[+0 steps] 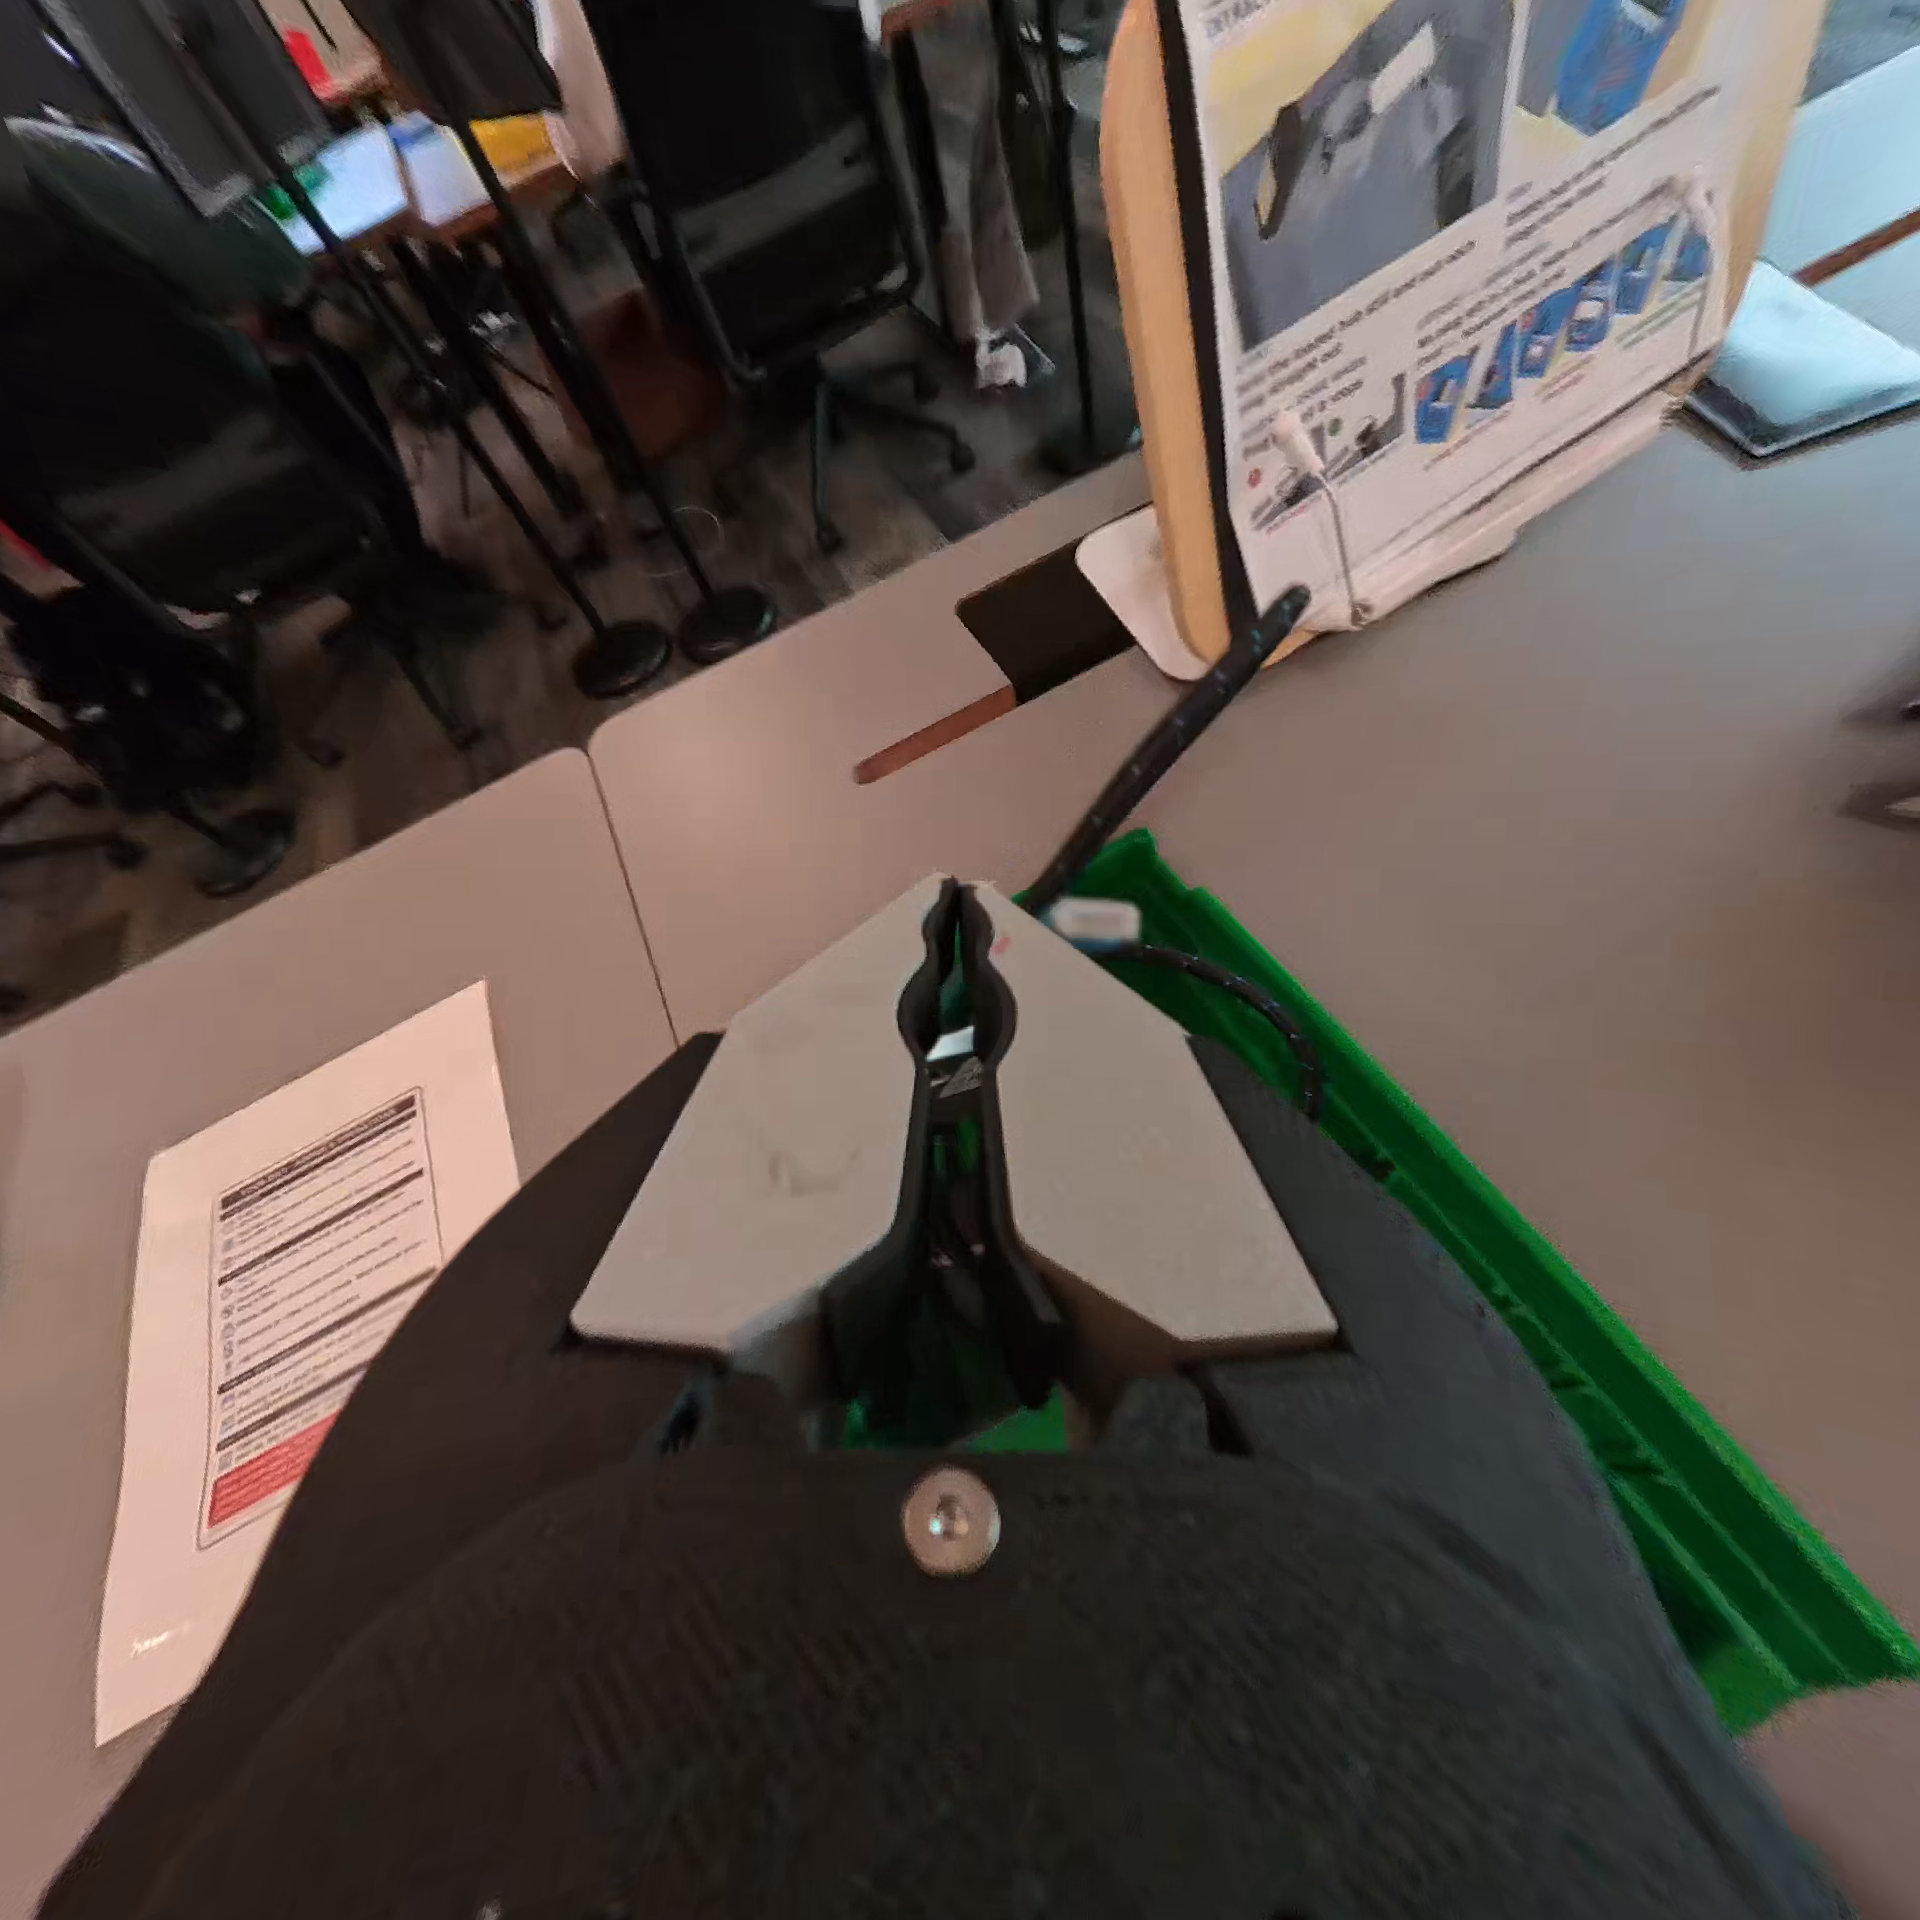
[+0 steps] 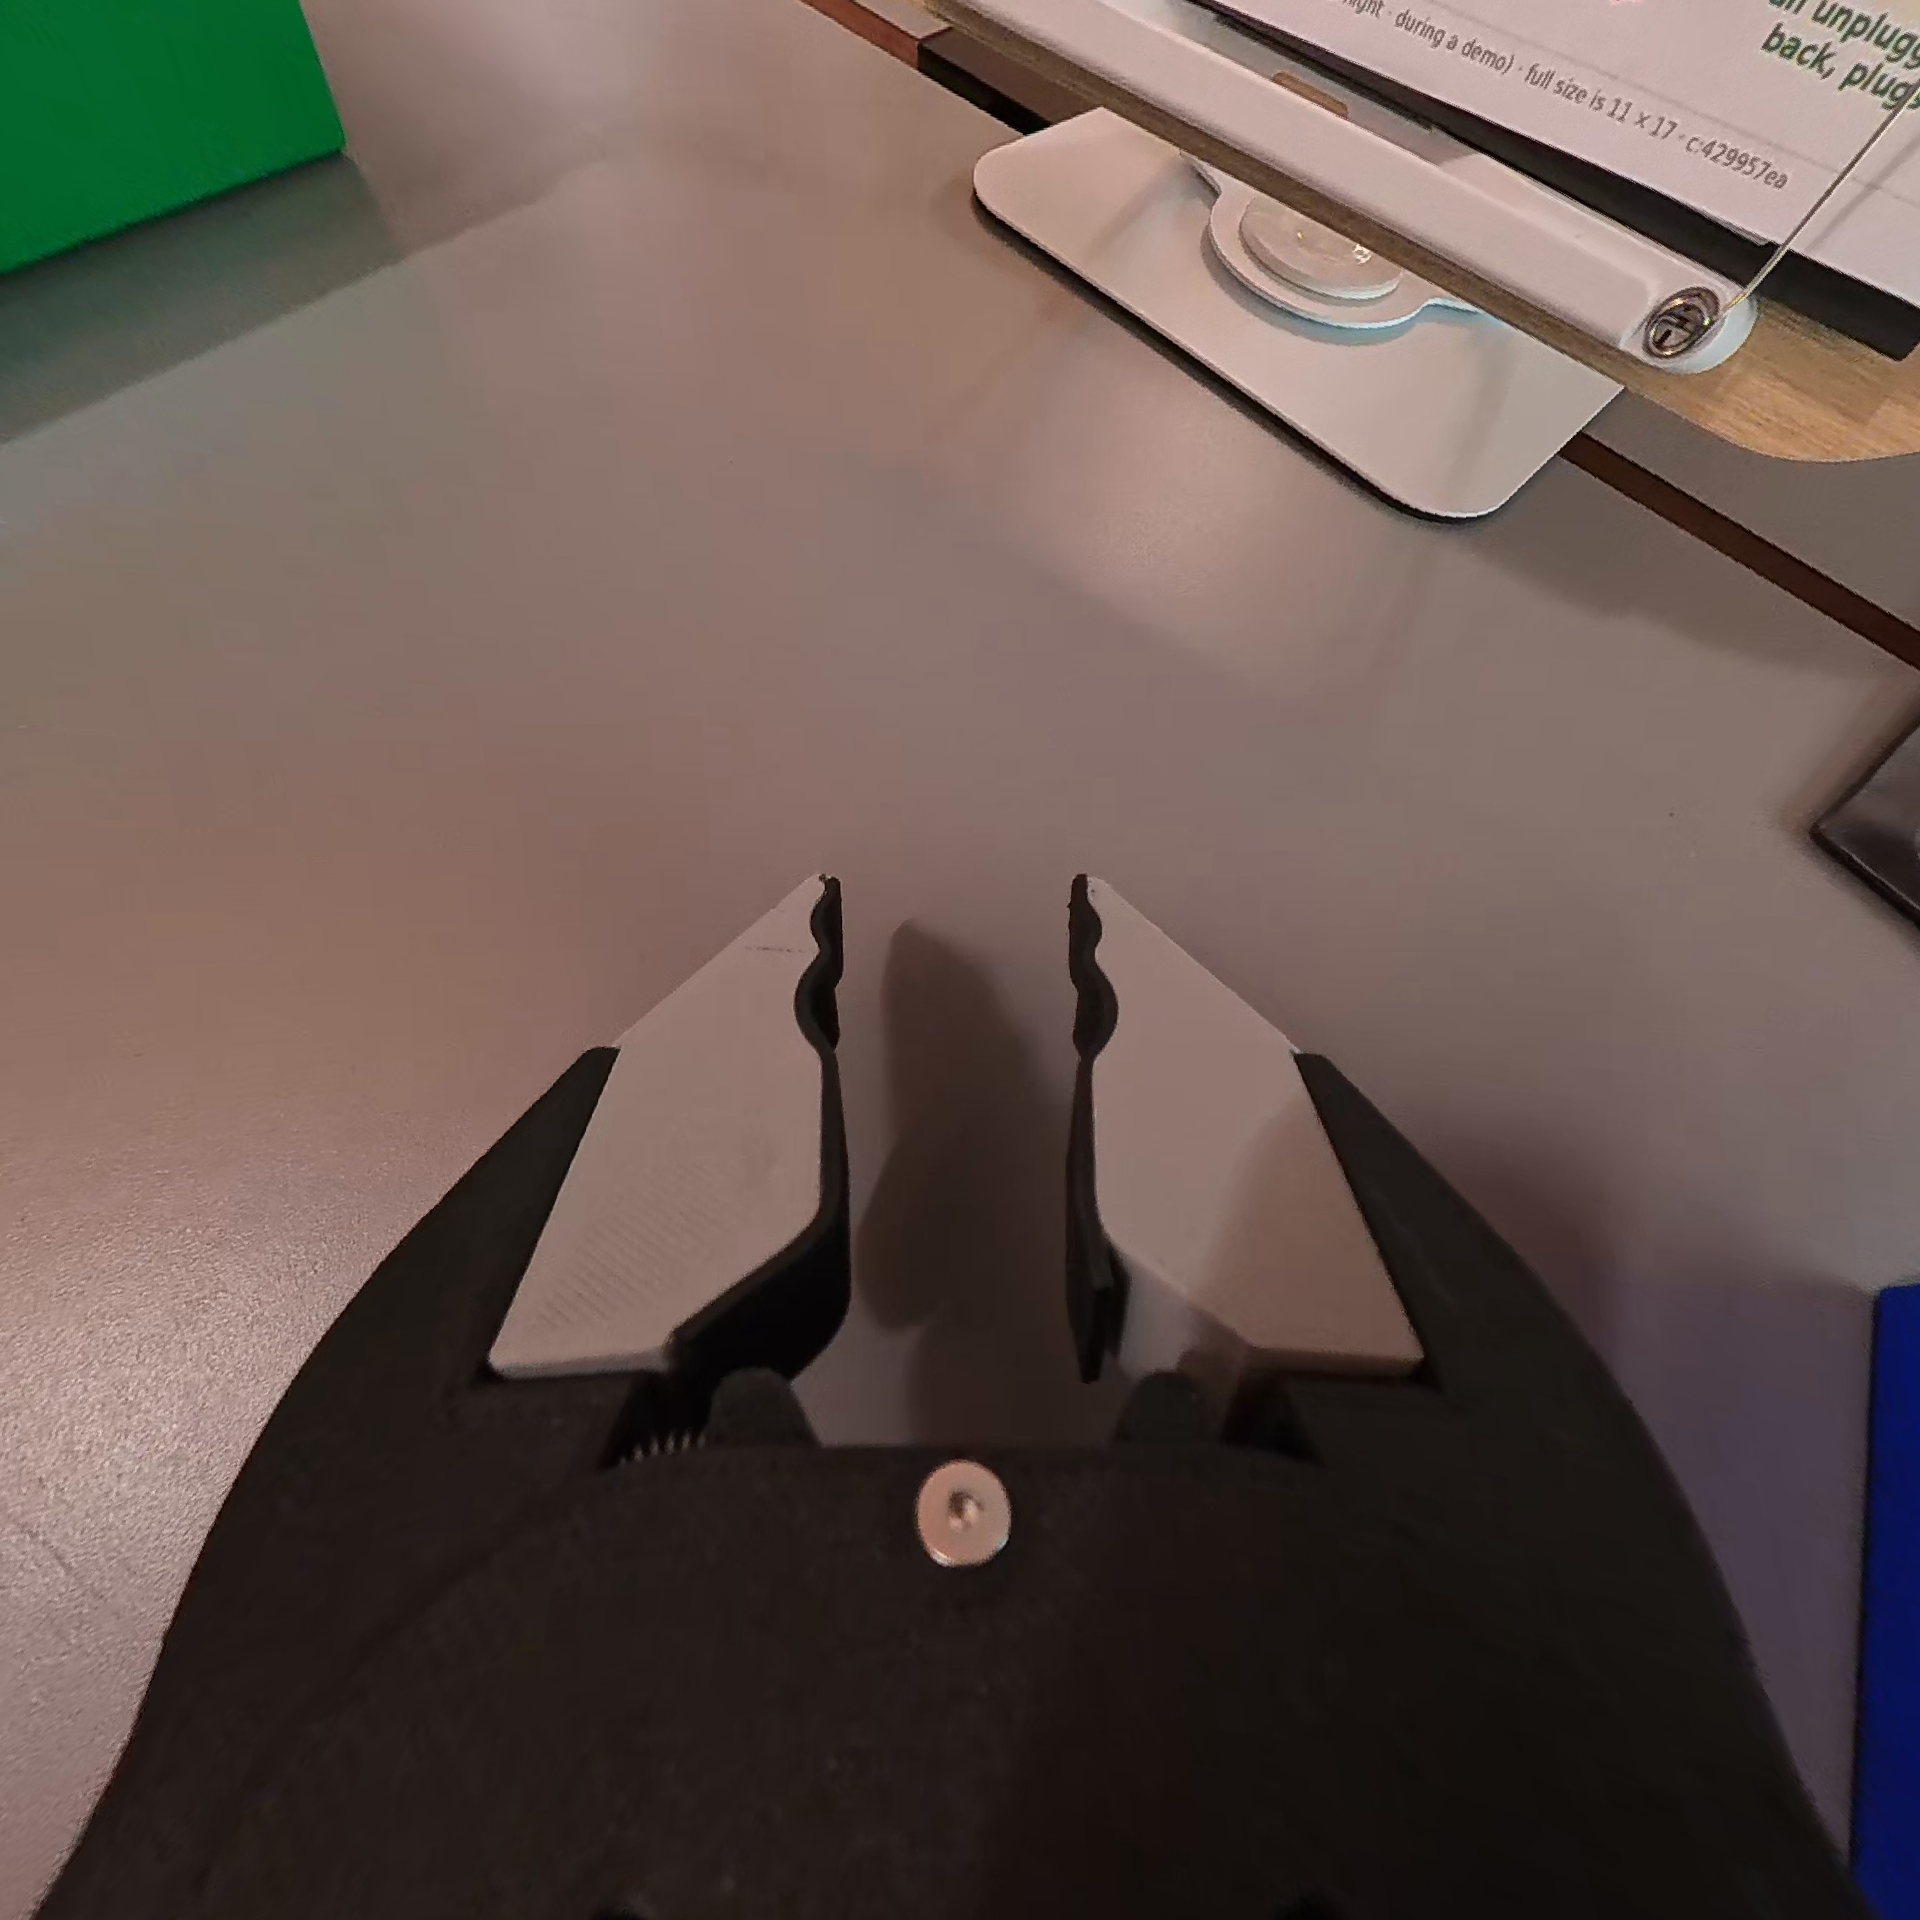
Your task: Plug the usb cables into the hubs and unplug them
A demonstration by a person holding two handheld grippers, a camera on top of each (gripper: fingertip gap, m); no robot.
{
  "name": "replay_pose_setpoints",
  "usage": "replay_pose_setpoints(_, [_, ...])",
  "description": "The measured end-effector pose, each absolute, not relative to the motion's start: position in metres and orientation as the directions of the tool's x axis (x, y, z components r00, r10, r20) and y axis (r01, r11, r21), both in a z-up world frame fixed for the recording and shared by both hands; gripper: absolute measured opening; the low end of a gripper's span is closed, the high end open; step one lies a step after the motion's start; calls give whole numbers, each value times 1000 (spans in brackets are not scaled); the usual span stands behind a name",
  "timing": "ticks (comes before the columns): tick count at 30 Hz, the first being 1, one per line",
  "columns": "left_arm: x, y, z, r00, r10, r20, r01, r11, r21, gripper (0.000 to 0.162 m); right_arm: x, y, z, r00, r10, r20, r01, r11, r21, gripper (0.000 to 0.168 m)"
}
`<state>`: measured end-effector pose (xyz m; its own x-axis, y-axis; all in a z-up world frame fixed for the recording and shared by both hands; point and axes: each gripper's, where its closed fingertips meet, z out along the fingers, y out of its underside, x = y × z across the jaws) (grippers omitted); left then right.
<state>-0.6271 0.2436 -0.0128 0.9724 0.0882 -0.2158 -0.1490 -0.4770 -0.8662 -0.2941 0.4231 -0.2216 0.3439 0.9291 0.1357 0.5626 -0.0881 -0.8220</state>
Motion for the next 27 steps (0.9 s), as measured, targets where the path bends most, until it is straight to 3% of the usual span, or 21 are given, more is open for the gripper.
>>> replay_pose_setpoints(6, [-638,238,-45,950,88,-300,-170,-658,-734,0,-294,423,-221,347,928,133,560,-91,-824,41])
replay_pose_setpoints(10, [-609,238,-69,937,-107,-332,-319,-650,-690,0,-294,422,-222,344,930,134,562,-89,-822,40])
replay_pose_setpoints(14, [-601,237,-102,873,-225,-433,-451,-710,-541,22,-295,421,-223,341,930,140,569,-86,-818,40])
replay_pose_setpoints(22, [-613,251,-146,697,-344,-629,-619,-732,-286,17,-294,423,-223,348,928,131,564,-96,-820,40])
replay_pose_setpoints(25, [-612,258,-145,742,-320,-590,-580,-747,-324,15,-293,424,-223,350,927,132,564,-97,-820,40])
replay_pose_setpoints(27, [-611,267,-123,789,-238,-566,-539,-710,-453,14,-293,425,-223,352,927,131,563,-98,-820,40])
